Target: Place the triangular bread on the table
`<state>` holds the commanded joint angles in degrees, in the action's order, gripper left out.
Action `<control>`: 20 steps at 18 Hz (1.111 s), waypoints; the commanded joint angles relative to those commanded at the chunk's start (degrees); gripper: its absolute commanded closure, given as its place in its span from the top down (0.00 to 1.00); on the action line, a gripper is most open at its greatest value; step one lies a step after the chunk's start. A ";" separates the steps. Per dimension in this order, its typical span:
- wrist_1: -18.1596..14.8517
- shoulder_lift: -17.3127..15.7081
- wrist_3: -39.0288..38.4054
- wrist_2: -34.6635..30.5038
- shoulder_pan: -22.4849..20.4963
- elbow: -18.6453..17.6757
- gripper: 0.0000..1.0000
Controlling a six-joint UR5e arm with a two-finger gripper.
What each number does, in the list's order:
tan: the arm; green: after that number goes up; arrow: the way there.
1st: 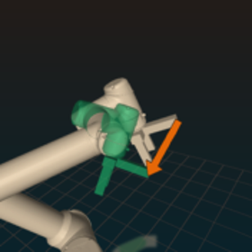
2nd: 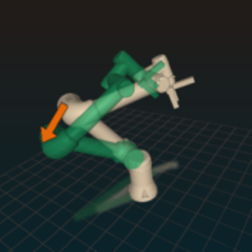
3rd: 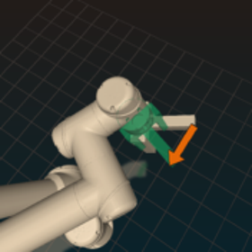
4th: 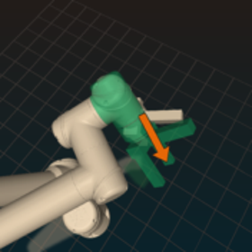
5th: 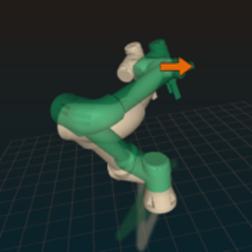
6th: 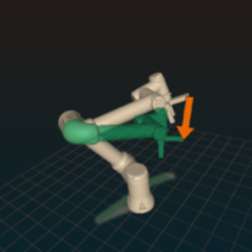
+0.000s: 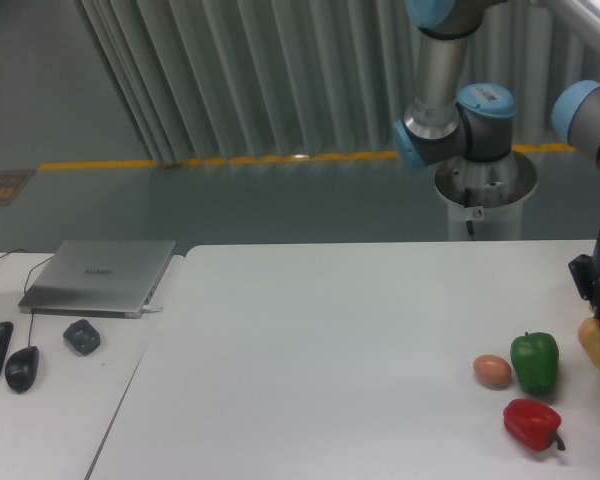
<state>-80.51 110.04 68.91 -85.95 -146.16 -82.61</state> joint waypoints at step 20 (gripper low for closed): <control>-5.63 -3.34 10.02 -3.96 3.60 -4.31 0.05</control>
<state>-86.13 106.70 78.93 -89.91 -142.56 -86.92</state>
